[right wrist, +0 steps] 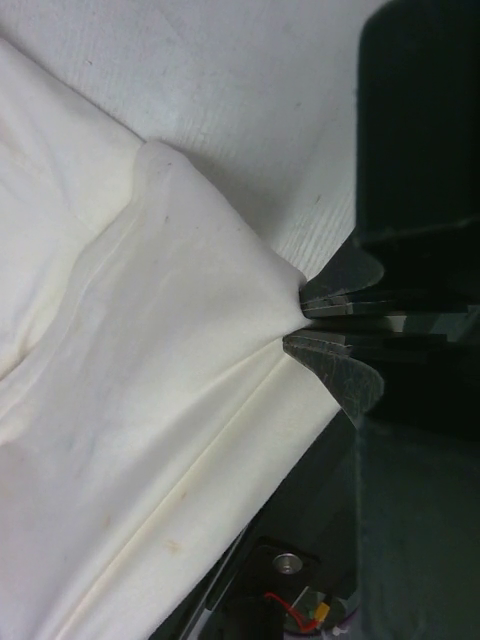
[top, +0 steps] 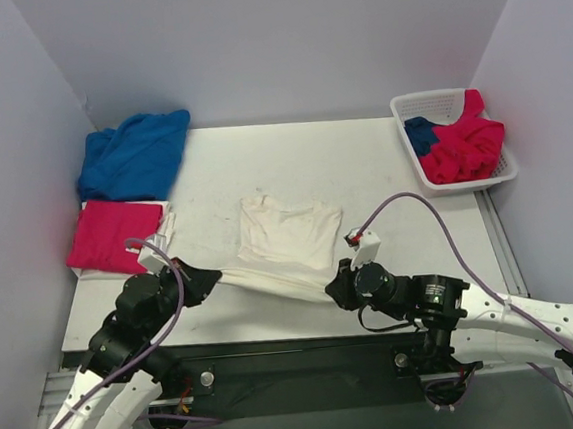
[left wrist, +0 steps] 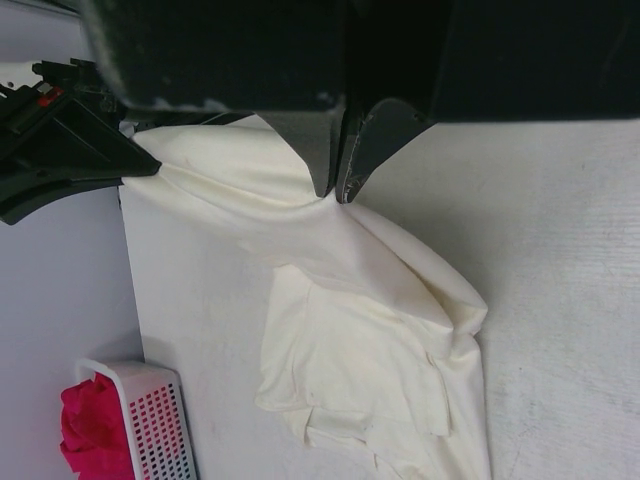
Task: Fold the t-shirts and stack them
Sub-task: Fold the long partially folded tshirt into a neat square
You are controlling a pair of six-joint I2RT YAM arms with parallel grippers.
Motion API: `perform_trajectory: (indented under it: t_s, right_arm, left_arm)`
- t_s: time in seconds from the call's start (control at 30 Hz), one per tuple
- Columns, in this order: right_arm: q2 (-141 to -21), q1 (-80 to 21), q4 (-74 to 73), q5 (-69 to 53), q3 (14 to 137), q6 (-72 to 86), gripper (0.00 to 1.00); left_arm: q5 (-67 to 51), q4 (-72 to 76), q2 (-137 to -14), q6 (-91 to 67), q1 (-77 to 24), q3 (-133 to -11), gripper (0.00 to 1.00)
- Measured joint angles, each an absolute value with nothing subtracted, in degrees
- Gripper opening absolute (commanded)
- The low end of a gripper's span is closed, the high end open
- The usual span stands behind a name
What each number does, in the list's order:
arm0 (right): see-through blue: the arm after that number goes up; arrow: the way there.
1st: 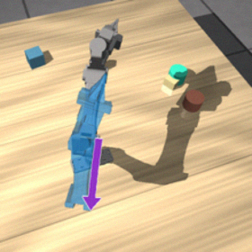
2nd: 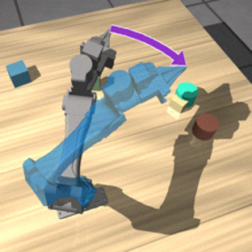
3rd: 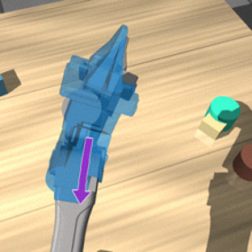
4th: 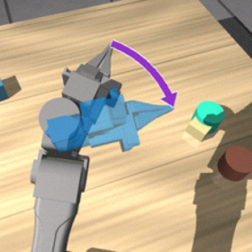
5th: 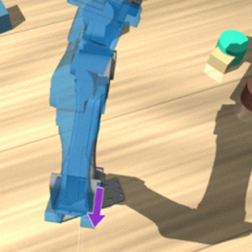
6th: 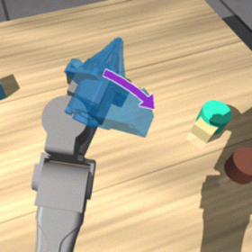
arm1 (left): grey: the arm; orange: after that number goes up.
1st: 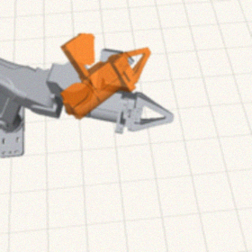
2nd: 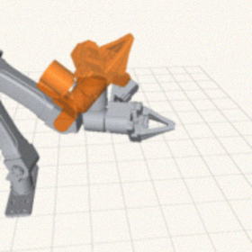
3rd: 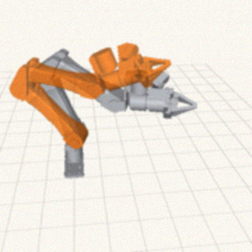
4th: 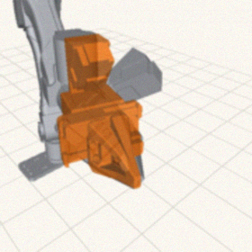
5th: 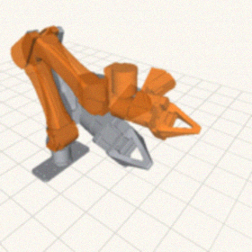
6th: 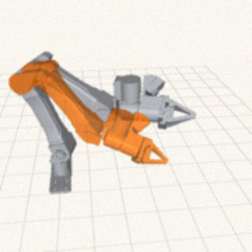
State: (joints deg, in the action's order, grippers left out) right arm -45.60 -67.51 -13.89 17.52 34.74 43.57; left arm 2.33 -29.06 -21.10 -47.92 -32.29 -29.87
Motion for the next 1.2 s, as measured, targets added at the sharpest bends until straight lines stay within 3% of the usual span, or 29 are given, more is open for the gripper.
perform_trajectory:
  t_s: [0.43,0.93,1.2]
  right_arm:
    - [-44.75,-68.31,-12.43,15.59,32.97,45.5,0.0]
    - [-51.53,-66.02,-12.12,19.86,37.39,39.79,0.0]
    - [-51.7,-68.07,-9.19,16.29,37.26,35.88,0.0]
  left_arm:
    - [2.31,-34.33,-16.08,-49.5,-32.34,-29.87,0.0]
    - [6.94,-26.7,-26.72,-49.23,-32.32,-30.57,0.0]
    - [7.7,-30.02,-16.01,-49.39,-32.34,-30.76,0.0]
